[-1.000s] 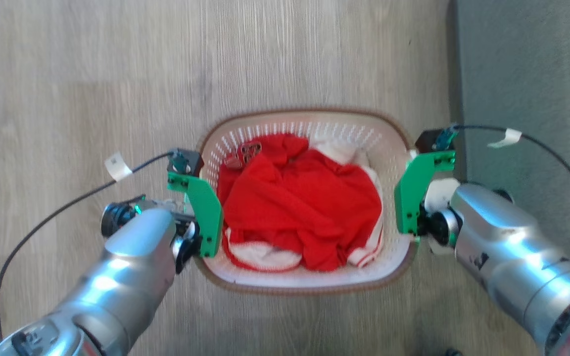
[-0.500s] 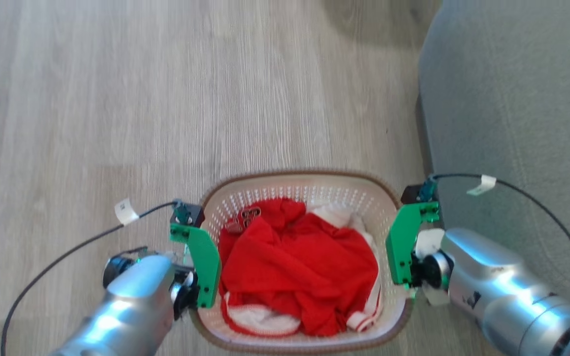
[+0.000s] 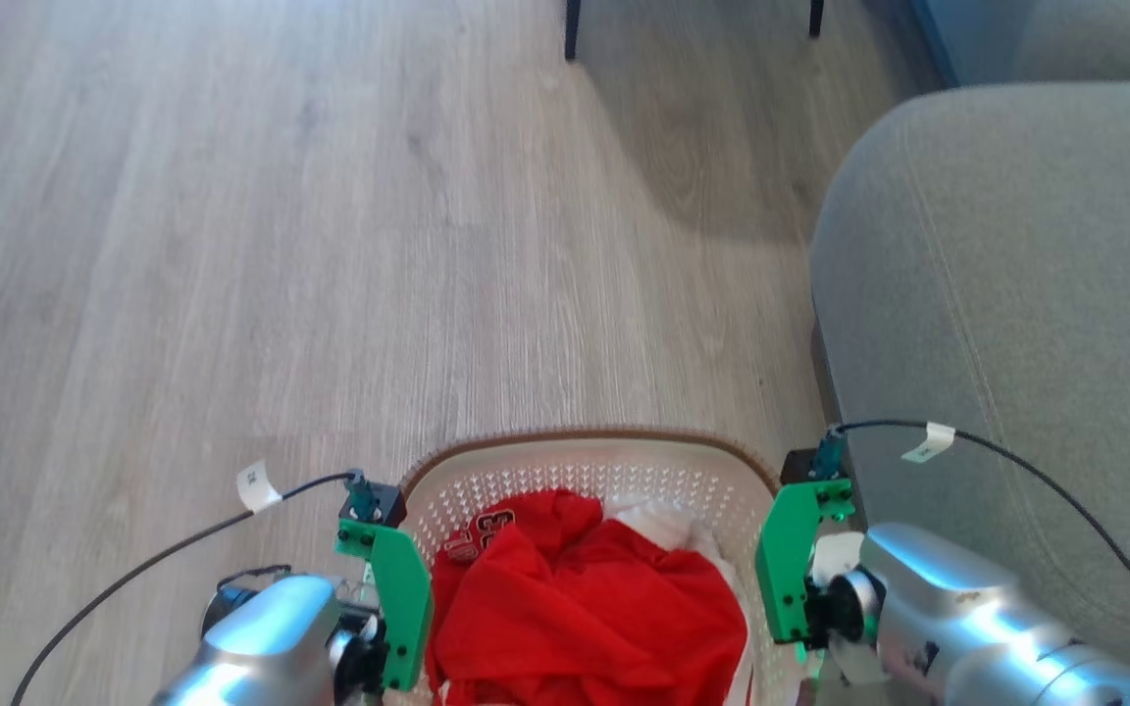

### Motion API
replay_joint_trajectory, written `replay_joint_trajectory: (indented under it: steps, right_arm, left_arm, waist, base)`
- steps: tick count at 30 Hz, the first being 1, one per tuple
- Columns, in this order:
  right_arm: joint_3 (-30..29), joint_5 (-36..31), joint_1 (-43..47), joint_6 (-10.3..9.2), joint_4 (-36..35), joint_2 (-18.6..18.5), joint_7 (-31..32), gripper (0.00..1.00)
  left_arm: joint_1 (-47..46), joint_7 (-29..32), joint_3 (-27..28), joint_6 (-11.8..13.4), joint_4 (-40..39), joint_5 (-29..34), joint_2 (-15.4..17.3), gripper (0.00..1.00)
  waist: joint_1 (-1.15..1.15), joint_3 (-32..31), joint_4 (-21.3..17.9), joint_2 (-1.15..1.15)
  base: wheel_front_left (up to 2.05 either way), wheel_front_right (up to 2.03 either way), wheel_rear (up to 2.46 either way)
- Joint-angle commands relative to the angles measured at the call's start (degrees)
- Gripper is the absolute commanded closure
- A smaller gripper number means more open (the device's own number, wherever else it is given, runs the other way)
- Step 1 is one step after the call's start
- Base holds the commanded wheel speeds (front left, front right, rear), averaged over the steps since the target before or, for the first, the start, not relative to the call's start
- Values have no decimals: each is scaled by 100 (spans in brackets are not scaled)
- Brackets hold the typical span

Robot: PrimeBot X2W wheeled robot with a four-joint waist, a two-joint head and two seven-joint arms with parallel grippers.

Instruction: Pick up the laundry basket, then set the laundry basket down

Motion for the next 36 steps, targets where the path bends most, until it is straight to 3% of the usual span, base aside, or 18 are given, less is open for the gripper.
replay_joint_trajectory:
  steps: [1,36]
  right_arm:
    - [16,52,-68,44,-216,258,-4,100]
    - [209,89,-86,44,-227,260,-2,100]
  left_arm:
    - [-145,12,-31,-95,-229,9,38,100]
    - [-74,137,-125,-95,-369,-108,97,100]
  waist:
    - [1,-147,75,-1]
    - [1,-196,39,-1]
  base:
    - [0,0,0]
    - [0,0,0]
